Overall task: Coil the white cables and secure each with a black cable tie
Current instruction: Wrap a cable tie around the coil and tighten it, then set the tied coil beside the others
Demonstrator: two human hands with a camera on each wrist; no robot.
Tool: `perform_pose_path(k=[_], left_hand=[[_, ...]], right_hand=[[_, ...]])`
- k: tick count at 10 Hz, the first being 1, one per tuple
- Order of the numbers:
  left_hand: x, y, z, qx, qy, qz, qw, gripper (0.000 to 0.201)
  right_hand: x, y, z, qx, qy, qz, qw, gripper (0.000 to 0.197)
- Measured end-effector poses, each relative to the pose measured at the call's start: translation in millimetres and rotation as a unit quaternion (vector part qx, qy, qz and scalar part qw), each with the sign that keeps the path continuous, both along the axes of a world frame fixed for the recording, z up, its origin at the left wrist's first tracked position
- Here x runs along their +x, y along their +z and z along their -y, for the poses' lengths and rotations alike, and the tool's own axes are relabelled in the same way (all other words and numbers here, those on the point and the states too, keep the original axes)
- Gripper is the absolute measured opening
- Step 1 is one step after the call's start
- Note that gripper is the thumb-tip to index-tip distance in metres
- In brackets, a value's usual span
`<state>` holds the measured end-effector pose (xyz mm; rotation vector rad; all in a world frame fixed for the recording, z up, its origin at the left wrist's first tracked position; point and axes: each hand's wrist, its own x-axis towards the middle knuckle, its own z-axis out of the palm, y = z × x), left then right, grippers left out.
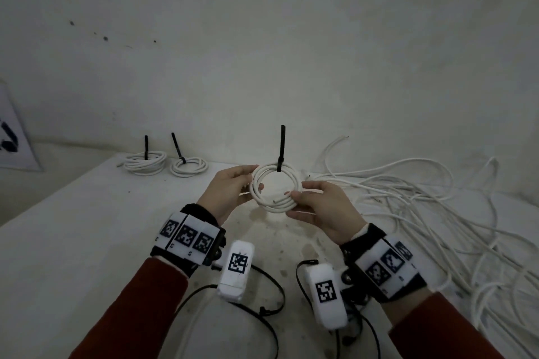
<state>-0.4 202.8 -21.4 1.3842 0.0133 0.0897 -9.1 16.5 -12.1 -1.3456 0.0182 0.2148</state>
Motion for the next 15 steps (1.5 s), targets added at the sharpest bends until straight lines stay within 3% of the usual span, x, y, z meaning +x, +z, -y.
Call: perform_pose_path(k=[1, 3, 4, 5, 6, 8, 9, 10, 11, 12, 13, 14, 15], left_hand=[[22, -14, -20, -0.038, 0.047, -0.039, 0.997, 0.02], [90, -47, -76, 0.068, 0.139, -0.141, 0.978, 0.023], [121, -58, -101, 0.181, 0.129, -0.163, 0.961, 0.036], [139, -58, -111, 0.289, 0.125, -0.162, 0.935, 0.037], [153, -56, -116, 0.386, 0.088, -0.157, 0.905, 0.042], [168, -48, -122, 0.492, 0.033, -0.152, 0.856, 0.085], [168, -46, -121, 0.553, 0.02, -0.15, 0.819, 0.091], [166, -44, -114, 0.618, 0.027, -0.148, 0.772, 0.072], [166, -36, -102, 0.686, 0.01, -0.152, 0.712, 0.044], [160, -29, -85, 0.739, -0.006, -0.153, 0.656, 0.042], [154, -21, -72, 0.758, -0.003, -0.129, 0.64, 0.033], [147, -12, -62, 0.733, 0.056, -0.067, 0.674, 0.038], [134, -2, -37, 0.71, 0.103, 0.025, 0.697, 0.031]], right_hand=[[37, -9, -29, 0.004, 0.009, -0.042, 0.999, 0.018], [106, -33, -93, -0.072, 0.025, -0.066, 0.995, 0.014], [136, -44, -117, -0.109, 0.049, -0.072, 0.99, 0.02], [161, -51, -129, -0.144, 0.075, -0.062, 0.985, 0.012], [174, -48, -136, -0.161, 0.078, -0.062, 0.982, 0.036], [201, -53, -147, -0.206, 0.062, -0.049, 0.975, 0.045], [199, -55, -148, -0.211, -0.004, -0.044, 0.976, 0.038], [187, -55, -145, -0.51, 0.073, 0.107, 0.85, 0.032], [184, -44, -141, -0.386, 0.054, 0.018, 0.921, 0.037], [181, -33, -133, -0.483, 0.088, 0.049, 0.87, 0.038], [167, -16, -112, -0.523, 0.096, 0.094, 0.842, 0.037], [150, -5, -71, -0.517, 0.036, 0.164, 0.839, 0.041], [129, 5, -18, -0.612, -0.049, 0.183, 0.767, 0.042]])
